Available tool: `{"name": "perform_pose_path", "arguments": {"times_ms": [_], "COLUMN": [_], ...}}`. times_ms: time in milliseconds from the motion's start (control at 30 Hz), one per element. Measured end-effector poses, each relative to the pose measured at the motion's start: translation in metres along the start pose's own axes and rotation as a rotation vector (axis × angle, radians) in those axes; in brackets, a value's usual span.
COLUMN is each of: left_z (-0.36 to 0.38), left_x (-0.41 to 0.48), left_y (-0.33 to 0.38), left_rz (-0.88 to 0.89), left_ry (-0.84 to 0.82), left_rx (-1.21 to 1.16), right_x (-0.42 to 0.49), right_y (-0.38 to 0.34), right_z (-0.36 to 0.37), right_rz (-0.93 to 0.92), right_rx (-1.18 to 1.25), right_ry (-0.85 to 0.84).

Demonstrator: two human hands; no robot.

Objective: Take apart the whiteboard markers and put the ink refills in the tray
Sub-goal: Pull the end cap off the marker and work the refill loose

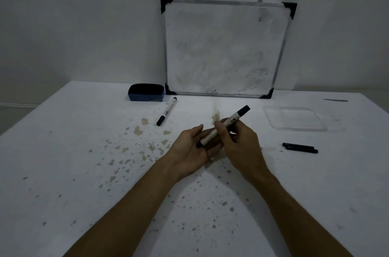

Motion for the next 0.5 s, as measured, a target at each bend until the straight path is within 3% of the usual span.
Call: {"name": "perform_pose_path", "arguments": {"times_ms": [267,500], "left_z": [0.003,0.011], "left_x": [-0.007,-0.014], "left_y": [0.004,0.002], "left_rz": [0.016,0.016], "left_ry": [-0.004,-0.077], "left_rx": [0.056,0.275], "right_x": [0.001,0.016], "right_y": [-0.003,0.025], "right_z": [-0.003,-0.021], "right_rz": [-0.024,0.251], "right_rx": [0.048,0.212], "right_ry": [0.036,0.102]}}
Point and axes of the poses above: each hand's wrist, its own x-axis towards the middle knuckle, its own z-axis out of the palm, y = z × x, the point moved 6 cm from there along x, towards the middle knuckle, and after that the axes turned 4 degrees about y, right-handed, at the moved point
